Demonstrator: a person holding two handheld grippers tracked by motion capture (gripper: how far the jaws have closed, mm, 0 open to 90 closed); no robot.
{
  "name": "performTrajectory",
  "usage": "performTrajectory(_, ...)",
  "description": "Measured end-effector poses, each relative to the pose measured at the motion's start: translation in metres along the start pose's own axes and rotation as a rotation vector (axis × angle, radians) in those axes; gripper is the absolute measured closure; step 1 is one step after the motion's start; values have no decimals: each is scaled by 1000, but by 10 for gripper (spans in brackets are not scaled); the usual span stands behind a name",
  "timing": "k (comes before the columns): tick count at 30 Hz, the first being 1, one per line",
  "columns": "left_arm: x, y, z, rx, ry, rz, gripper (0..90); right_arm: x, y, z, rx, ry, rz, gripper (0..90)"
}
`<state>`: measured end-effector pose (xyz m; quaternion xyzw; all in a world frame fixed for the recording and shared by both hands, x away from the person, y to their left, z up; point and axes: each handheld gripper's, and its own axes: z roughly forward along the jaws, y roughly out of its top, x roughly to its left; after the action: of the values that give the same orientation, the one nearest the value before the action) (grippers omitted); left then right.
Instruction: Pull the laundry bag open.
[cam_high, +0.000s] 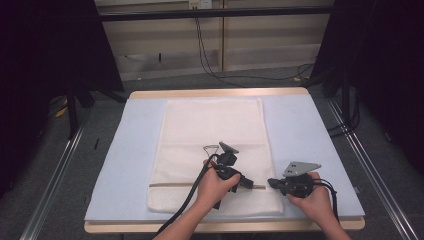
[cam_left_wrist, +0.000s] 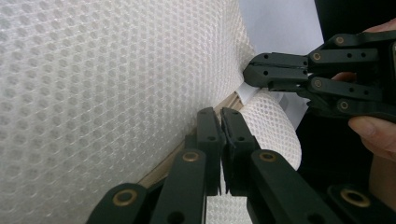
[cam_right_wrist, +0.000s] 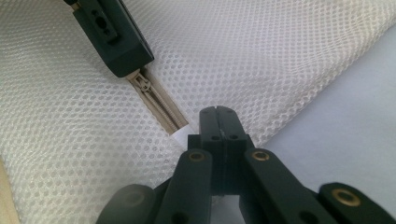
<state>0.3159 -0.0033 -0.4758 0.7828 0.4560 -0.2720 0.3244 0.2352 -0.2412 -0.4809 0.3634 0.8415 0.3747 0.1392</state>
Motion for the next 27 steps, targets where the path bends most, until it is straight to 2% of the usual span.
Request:
performTrajectory(12, 6, -2, -7, 2, -2, 2, 874, -1, -1, 0, -4, 6, 7, 900)
performTrajectory(14, 7, -2, -9, -3, -7, -18, 874, -1, -1, 0, -4, 5, 8, 900)
performTrajectory(18, 8, -3, -12, -2, -5, -24, 874, -1, -1, 0, -5, 4, 10, 900)
performTrajectory(19, 8, -4, -13, 2, 6, -10, 874, -1, -1, 0, -5, 1, 10, 900)
performTrajectory(22, 9, -5, -15, -4, -3, -20, 874, -1, -1, 0, -5, 4, 10, 900)
performTrajectory(23, 9, -5, -16, 2, 13, -15, 874, -1, -1, 0, -6, 1, 11, 900)
performTrajectory(27, 10, -6, -18, -6, -2, -27, 874, -1, -1, 0, -5, 2, 12, 900)
